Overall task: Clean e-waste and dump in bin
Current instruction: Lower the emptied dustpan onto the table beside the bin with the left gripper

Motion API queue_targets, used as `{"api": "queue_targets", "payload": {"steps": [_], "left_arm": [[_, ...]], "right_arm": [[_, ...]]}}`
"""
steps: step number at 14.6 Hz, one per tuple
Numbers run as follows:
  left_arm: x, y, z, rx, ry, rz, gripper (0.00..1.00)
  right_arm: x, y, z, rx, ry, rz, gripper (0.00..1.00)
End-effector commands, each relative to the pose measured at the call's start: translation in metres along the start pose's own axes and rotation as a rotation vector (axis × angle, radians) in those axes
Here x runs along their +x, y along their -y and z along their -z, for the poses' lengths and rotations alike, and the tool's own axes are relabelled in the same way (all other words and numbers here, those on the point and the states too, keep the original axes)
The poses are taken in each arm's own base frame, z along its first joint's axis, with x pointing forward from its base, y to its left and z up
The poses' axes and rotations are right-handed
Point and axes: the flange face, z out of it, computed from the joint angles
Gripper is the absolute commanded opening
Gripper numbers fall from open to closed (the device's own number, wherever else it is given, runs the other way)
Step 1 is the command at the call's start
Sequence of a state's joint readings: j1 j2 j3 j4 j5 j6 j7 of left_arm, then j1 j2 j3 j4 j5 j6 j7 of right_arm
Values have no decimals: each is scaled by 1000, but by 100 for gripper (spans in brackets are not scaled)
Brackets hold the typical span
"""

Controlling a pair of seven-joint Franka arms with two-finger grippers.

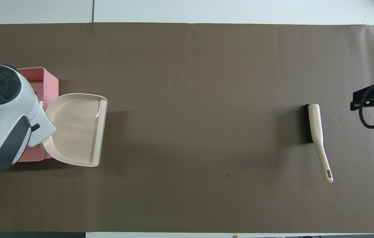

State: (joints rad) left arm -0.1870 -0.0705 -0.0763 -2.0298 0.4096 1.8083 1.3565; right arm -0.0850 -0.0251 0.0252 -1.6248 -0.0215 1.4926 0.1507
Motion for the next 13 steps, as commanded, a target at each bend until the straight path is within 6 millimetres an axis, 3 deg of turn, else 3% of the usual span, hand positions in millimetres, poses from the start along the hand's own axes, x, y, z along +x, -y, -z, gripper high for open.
{"api": "queue_targets", "payload": {"steps": [1, 3, 5, 7, 9, 13], "left_arm": [[46, -3, -13, 50, -70, -33, 0], [72, -6, -31, 60, -80, -29, 0], [85, 1, -48, 60, -89, -47, 0], [93, 9, -61, 71, -103, -52, 0], [100, 11, -73, 79, -113, -60, 0], [105, 18, -84, 87, -154, -37, 0]], "right_arm": [[-7, 3, 7, 2, -6, 9, 100], [-9, 3, 6, 2, 7, 6, 100], [-9, 2, 8, 1, 3, 8, 100], [-9, 4, 9, 1, 0, 14, 100], [-13, 19, 10, -13, 5, 48, 100], [-14, 20, 10, -13, 5, 49, 100]]}}
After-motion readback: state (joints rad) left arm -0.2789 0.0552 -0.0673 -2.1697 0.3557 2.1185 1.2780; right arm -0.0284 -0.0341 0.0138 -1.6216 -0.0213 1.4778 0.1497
